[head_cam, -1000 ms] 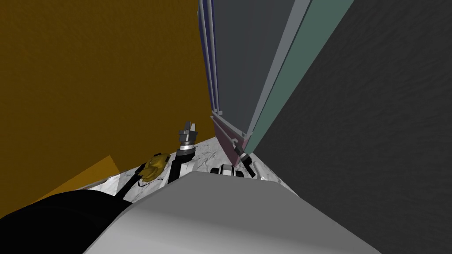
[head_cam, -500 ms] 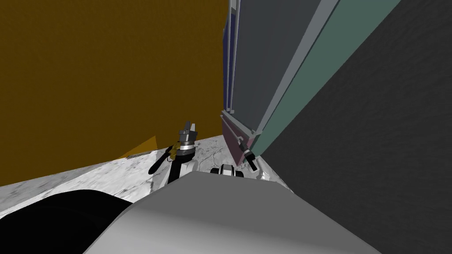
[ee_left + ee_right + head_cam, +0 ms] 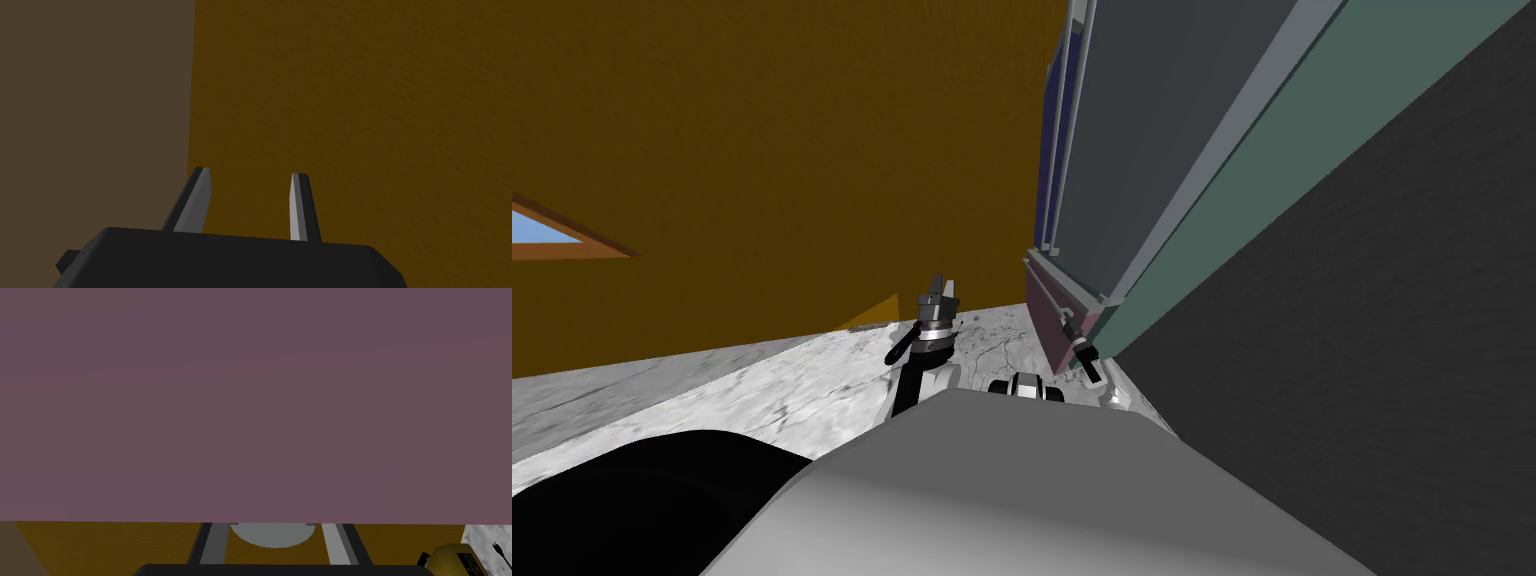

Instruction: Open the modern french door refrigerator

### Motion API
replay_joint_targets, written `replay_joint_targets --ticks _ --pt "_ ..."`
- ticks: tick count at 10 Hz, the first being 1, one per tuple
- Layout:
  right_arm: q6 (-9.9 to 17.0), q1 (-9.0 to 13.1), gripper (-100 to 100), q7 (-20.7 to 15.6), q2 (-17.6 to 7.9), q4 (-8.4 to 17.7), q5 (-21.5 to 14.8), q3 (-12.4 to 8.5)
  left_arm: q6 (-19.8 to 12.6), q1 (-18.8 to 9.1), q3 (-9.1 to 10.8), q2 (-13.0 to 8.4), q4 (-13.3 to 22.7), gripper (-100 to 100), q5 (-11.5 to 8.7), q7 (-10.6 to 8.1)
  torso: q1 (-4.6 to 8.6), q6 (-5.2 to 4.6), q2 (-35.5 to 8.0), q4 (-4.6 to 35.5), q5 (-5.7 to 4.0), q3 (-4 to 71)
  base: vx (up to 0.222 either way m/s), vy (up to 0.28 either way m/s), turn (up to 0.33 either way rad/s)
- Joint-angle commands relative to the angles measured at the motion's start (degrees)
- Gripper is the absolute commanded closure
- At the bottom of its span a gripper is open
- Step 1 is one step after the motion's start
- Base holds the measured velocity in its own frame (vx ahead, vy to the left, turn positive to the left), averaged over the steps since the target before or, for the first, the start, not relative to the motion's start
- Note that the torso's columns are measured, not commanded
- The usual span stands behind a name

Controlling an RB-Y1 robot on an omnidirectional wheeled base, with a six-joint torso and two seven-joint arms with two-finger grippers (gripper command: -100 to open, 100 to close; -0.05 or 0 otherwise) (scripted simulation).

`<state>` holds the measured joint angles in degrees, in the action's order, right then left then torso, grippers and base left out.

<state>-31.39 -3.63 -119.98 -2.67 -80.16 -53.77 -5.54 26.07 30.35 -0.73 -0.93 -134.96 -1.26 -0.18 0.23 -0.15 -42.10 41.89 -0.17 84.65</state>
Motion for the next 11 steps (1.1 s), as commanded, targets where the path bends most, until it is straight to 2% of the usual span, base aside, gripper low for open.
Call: replay_joint_targets --ticks 1,2,3,4,5,8,9,10,11 --pt "0.79 1.78 100 -1.5 -0.01 3.26 1.52 -2.77 0.0 0.01 0.0 0.0 0.0 0 0.0 0.0 0.1 -0.11 0.08 -0.01 -0.01 0.05 -0.073 0.047 0.204" --pt "0.79 1.78 100 -1.5 -0.01 3.26 1.52 -2.77 0.0 0.0 0.0 0.0 0.0 0 0.0 0.0 -0.01 0.11 0.08 0.04 -0.01 0.04 -0.083 0.038 0.215" --pt "1.64 3.13 100 -2.2 -0.21 4.55 2.74 -4.8 0.0 0.0 0.0 0.0 0.0 0 0.0 0.0 -0.09 0.19 0.12 0.02 -0.01 0.06 -0.118 0.049 0.319" --pt "1.05 2.54 100 -1.66 -0.15 3.1 2.17 -3.79 0.0 -0.01 0.0 0.0 0.0 0 0.0 0.0 -0.17 0.29 0.18 0.0 -0.01 0.1 -0.062 0.028 0.087" --pt "1.52 2.54 100 -2.07 0.27 3.32 2.13 -3.86 0.0 0.01 0.01 0.0 0.0 0 0.0 0.0 -0.05 0.04 0.21 0.12 0.07 0.15 -0.029 0.104 -0.013" --pt "2.32 2.16 100 -2.4 1.0 3.52 1.88 -3.76 0.0 0.0 -0.01 0.02 0.0 0 0.0 0.0 -0.37 0.13 0.02 -0.04 0.05 0.01 -0.055 0.205 -0.001" --pt "1.65 2.74 100 -2.67 1.09 3.2 2.08 -3.91 0.0 0.01 -0.01 0.02 -0.01 0 0.0 0.0 -0.08 0.09 0.19 -0.05 -0.01 0.1 -0.022 0.101 -0.004" --pt "0.69 2.18 100 -2.72 -1.0 3.67 4.18 -3.02 0.0 0.01 0.0 0.0 -0.01 0 0.0 0.0 0.36 0.1 0.29 0.14 -0.02 0.19 0.028 0.11 -0.089" --pt "-0.21 1.7 100 -2.72 -2.72 4.07 6.14 -2.22 0.0 0.03 0.0 0.0 0.0 0 0.0 0.0 0.23 0.03 0.31 0.14 -0.01 0.2 0.08 0.183 -0.175"
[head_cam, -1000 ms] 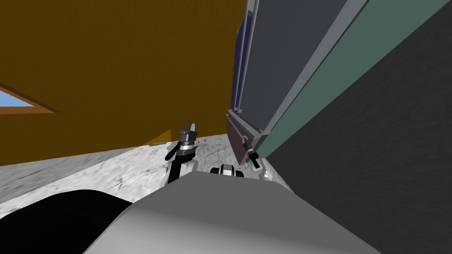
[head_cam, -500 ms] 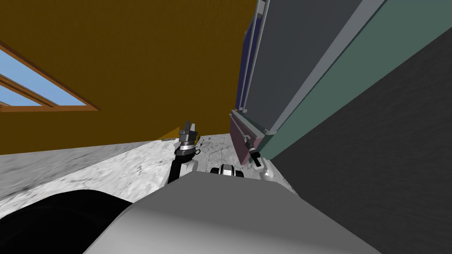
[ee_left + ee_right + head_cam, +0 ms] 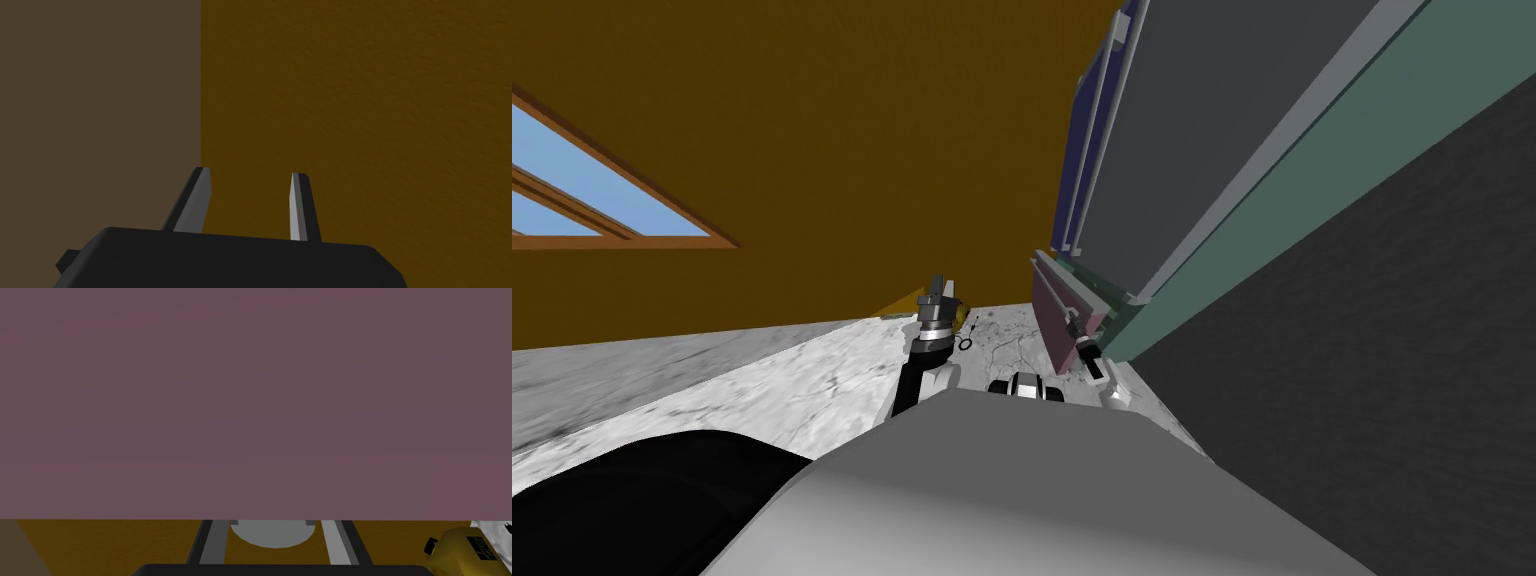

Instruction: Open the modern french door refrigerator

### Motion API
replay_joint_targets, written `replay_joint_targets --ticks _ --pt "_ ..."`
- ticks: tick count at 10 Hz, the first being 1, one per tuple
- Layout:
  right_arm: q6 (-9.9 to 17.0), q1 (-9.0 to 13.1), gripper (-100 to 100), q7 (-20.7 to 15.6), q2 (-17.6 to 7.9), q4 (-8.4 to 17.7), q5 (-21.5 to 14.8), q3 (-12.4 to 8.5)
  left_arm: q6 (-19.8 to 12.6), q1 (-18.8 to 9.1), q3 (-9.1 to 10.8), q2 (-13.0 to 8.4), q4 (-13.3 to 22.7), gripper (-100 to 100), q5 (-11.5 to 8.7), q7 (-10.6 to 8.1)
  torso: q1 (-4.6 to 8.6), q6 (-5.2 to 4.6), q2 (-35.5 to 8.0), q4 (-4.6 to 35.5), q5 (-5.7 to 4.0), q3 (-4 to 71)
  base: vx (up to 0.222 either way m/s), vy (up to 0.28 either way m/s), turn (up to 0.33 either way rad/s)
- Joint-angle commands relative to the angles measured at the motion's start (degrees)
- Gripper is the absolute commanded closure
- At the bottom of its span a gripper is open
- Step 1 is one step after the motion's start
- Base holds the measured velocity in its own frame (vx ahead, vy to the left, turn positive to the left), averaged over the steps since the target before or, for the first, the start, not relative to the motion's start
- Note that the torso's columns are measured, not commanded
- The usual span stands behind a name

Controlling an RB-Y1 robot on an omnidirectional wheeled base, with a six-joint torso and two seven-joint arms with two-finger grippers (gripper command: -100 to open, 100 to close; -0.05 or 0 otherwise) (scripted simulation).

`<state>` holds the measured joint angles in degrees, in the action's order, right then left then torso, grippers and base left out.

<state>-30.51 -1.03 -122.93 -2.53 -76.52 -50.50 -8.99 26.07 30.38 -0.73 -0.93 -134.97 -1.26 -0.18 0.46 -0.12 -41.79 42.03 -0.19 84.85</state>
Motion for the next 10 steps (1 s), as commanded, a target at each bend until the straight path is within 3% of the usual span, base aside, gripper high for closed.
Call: replay_joint_targets --ticks 1,10 --pt "-1.09 -0.9 100 0.24 -3.34 0.44 3.02 1.24 0.0 0.01 0.0 0.0 0.0 0 0.0 0.0 -0.39 0.16 0.09 -0.04 0.07 0.03 0.035 0.148 -0.083" --pt "-7.4 -4.3 100 0.2 -18.4 3.24 17.53 6.84 0.0 0.0 0.0 0.0 0.0 0 0.0 0.0 -0.15 0.26 0.16 -0.19 -0.08 0.08 0.033 0.181 -0.102"
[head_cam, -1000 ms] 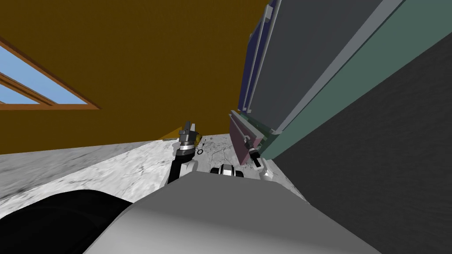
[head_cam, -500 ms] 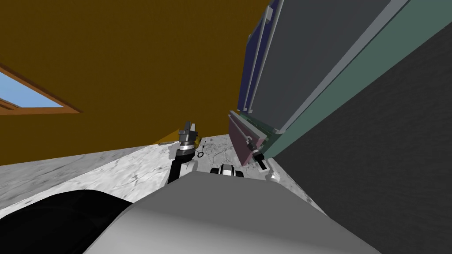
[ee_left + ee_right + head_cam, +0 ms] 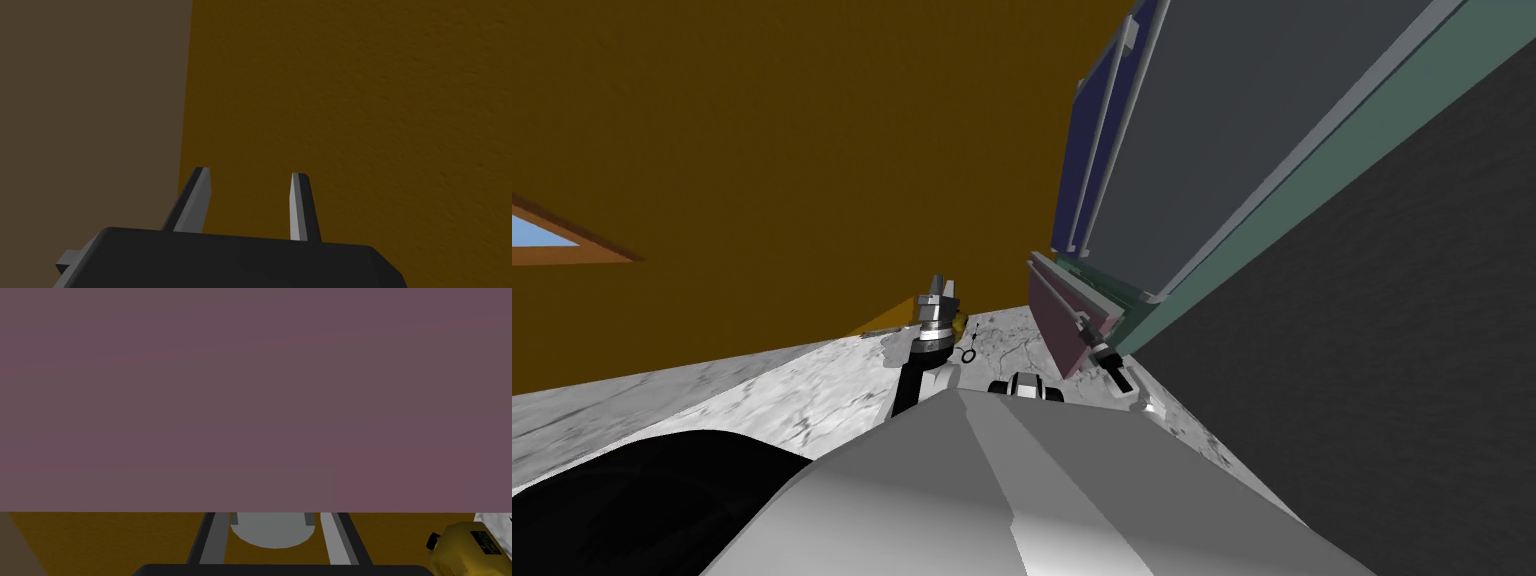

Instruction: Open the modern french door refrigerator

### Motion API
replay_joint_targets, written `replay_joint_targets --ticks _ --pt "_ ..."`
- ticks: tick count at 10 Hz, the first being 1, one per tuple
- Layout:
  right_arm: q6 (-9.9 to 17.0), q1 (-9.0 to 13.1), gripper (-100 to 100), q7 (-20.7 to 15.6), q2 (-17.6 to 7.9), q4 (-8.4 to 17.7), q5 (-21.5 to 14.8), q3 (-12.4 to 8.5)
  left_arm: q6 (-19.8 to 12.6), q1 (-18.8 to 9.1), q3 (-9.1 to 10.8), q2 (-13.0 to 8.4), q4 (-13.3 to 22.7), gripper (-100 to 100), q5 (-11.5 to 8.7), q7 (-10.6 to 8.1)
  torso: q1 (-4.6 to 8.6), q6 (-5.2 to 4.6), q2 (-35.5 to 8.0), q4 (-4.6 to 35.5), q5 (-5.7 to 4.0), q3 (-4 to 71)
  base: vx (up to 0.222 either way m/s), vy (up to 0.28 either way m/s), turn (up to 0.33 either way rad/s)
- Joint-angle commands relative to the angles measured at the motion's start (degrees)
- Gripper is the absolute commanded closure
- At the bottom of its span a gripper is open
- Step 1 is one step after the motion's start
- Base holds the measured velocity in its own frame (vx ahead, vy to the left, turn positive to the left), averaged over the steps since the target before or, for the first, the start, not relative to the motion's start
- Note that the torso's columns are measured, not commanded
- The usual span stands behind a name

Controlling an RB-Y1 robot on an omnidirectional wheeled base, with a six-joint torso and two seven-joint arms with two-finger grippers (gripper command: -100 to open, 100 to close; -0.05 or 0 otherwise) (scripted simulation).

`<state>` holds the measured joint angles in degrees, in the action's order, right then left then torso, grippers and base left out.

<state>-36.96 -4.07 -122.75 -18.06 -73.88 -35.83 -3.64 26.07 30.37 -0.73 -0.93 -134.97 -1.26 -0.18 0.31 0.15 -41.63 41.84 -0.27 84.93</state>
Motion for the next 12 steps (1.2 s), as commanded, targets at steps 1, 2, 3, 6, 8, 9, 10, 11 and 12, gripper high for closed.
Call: replay_joint_targets --ticks 1,2,3,6,8,9,10,11,12 --pt "-1.86 -1.75 100 0.01 -4.57 1.0 4.61 2.29 0.0 0.0 0.0 0.0 0.0 0 0.0 0.0 -0.18 -0.02 0.0 -0.05 0.01 -0.01 0.057 0.251 -0.152" --pt "-1.86 -1.75 100 0.01 -5.41 1.0 5.21 2.29 0.0 0.0 -0.01 0.01 0.0 0 0.0 0.0 -0.28 -0.03 0.04 -0.16 -0.01 0.0 0.016 0.167 -0.069" --pt "-2.06 -1.48 100 -0.22 -4.64 0.44 4.71 1.9 0.0 -0.01 0.0 0.0 0.0 0 0.0 0.0 0.05 0.1 0.02 -0.04 -0.05 0.0 -0.015 0.055 -0.035" --pt "-1.38 -1.84 100 0.14 -4.69 0.28 4.41 2.6 0.0 -0.02 0.0 0.0 0.0 0 0.0 0.0 -0.39 0.01 -0.26 0.0 0.04 -0.19 -0.078 0.166 0.0" --pt "-0.16 0.4 -100 2.86 -7.2 -0.41 4.58 1.9 0.0 -0.01 0.0 0.0 0.0 0 0.0 0.0 0.02 -0.07 -0.18 0.14 0.08 -0.08 -0.071 0.075 0.036" --pt "0.46 0.94 -100 3.85 -8.02 -0.59 4.54 1.85 0.0 -0.01 0.01 -0.01 0.0 0 0.0 0.0 0.23 -0.13 -0.32 0.34 0.11 -0.17 -0.052 0.003 0.026" --pt "1.07 1.49 -100 4.83 -8.84 -0.77 4.51 1.79 0.0 -0.01 0.01 -0.02 0.0 0 0.0 0.0 0.14 -0.13 -0.42 0.43 0.17 -0.22 -0.045 -0.005 0.035" --pt "1.69 2.03 -100 5.81 -9.65 -0.95 4.47 1.74 0.0 -0.01 0.02 -0.02 0.0 0 0.0 0.0 -0.11 -0.14 -0.55 0.45 0.23 -0.3 -0.041 0.002 0.027" --pt "2.31 2.58 -100 6.79 -10.47 -1.13 4.44 1.69 0.0 -0.01 0.01 -0.02 0.0 0 0.0 0.0 -0.33 -0.15 -0.65 0.45 0.28 -0.36 -0.04 0.015 0.02"
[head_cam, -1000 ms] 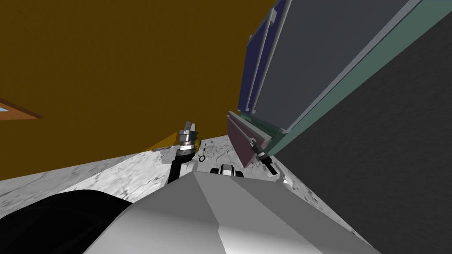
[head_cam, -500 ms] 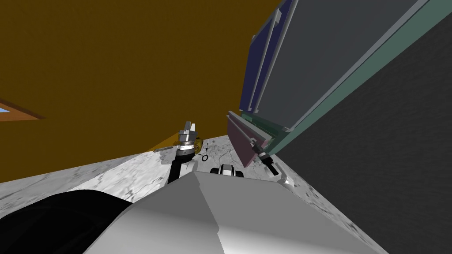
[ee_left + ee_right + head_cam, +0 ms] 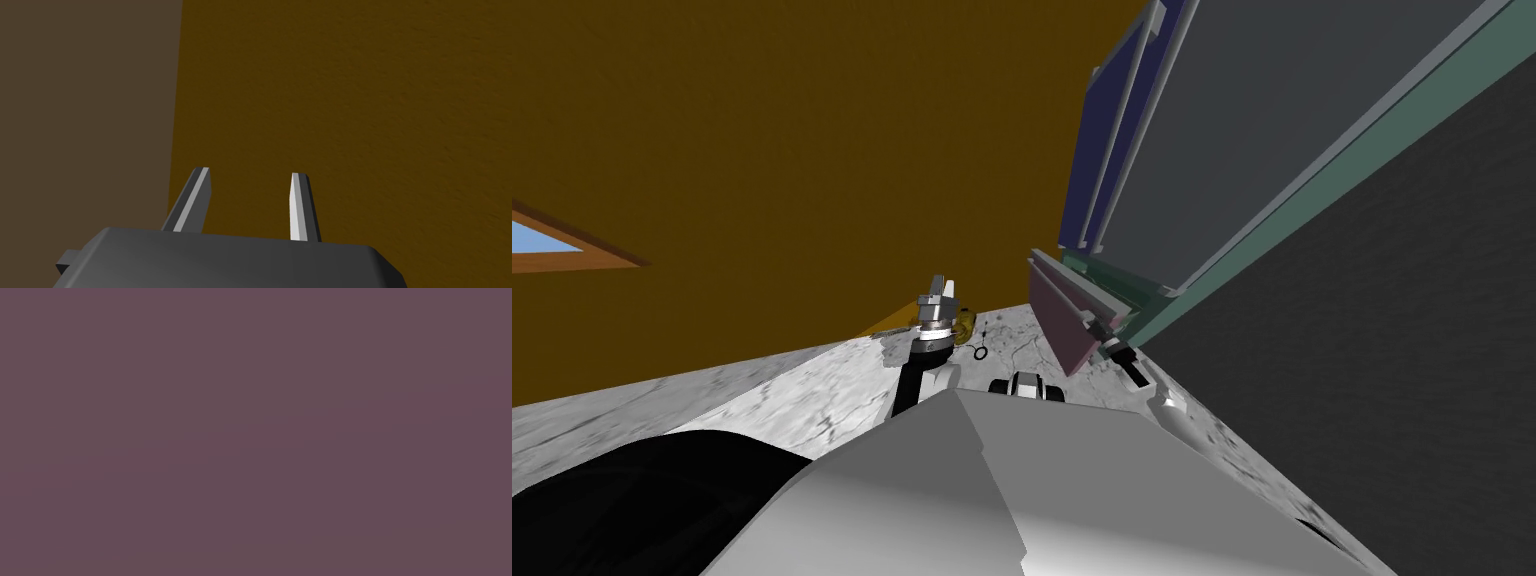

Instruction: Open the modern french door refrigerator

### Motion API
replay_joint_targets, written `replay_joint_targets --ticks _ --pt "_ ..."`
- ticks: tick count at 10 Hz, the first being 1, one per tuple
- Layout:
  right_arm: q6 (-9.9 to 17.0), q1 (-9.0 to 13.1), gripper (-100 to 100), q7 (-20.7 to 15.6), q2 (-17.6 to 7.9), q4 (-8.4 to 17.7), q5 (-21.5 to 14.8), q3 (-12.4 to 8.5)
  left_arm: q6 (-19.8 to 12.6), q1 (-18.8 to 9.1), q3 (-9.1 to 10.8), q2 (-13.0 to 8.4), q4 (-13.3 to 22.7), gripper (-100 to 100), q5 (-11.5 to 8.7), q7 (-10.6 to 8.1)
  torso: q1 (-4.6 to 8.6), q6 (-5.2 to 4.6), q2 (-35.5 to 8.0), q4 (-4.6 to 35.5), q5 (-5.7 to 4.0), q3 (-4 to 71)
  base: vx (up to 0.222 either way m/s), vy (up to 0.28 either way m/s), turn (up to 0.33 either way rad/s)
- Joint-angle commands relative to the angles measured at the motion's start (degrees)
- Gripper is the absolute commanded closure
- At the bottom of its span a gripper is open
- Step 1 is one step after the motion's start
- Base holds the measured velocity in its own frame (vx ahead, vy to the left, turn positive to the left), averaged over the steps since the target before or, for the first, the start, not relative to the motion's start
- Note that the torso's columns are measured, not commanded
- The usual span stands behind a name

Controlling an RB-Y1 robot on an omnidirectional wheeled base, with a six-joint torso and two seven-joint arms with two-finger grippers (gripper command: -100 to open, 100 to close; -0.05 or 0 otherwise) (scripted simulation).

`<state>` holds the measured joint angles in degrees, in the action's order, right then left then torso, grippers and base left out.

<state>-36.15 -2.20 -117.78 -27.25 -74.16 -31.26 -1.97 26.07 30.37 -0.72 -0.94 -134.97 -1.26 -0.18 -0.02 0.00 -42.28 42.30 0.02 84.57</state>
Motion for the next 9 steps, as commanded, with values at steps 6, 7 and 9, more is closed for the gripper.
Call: replay_joint_targets --ticks 6,7,9 --pt "3.71 1.44 0 4.37 -3.22 -1.18 -0.44 0.33 0.0 0.0 0.0 0.0 0.0 0 0.0 0.0 -0.05 -0.07 -0.29 0.23 0.12 -0.16 -0.028 0.023 0.017" --pt "3.76 1.38 0 4.37 -3.19 -1.11 -0.47 0.4 0.0 0.0 0.0 0.0 0.0 0 0.0 0.0 -0.01 -0.07 -0.25 0.18 0.08 -0.13 0.0 0.0 0.0" --pt "3.81 1.32 0 4.36 -3.14 -1.01 -0.51 0.49 0.0 0.0 0.0 0.0 0.0 0 0.0 0.0 0.0 -0.06 -0.17 0.1 0.04 -0.09 0.0 0.0 0.0"
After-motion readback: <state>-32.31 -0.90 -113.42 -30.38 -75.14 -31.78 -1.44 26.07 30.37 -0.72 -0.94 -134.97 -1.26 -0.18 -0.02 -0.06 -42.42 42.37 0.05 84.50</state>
